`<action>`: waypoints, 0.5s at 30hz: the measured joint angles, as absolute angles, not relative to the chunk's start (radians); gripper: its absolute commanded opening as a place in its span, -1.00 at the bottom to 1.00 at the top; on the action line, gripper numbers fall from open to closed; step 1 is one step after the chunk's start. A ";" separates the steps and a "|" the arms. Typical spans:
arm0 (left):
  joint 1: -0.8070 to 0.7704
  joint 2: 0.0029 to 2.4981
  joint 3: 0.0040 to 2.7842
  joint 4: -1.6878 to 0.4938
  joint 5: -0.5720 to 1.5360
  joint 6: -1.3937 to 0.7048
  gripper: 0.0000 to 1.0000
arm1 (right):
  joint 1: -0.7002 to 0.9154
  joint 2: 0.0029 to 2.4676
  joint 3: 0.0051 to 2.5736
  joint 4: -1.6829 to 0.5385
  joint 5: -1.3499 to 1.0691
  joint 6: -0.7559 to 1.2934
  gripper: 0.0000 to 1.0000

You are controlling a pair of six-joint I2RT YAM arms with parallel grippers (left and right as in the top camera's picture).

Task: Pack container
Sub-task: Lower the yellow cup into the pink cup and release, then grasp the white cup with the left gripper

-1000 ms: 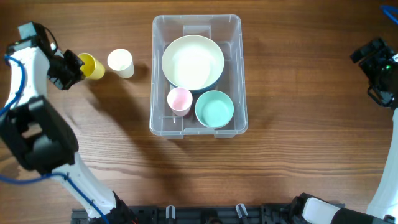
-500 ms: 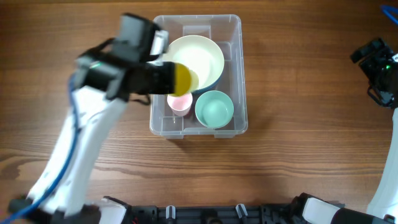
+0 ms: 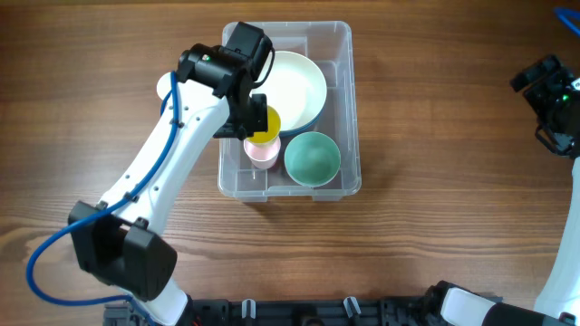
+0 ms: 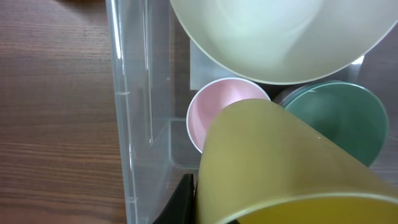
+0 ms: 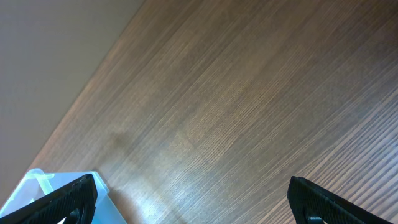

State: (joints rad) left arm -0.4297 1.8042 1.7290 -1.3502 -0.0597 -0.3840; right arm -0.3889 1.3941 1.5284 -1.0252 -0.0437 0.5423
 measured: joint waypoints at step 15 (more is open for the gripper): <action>0.094 1.664 1.762 -1.296 -0.062 -0.366 0.20 | -0.389 1.394 1.528 -1.025 -0.044 0.542 0.99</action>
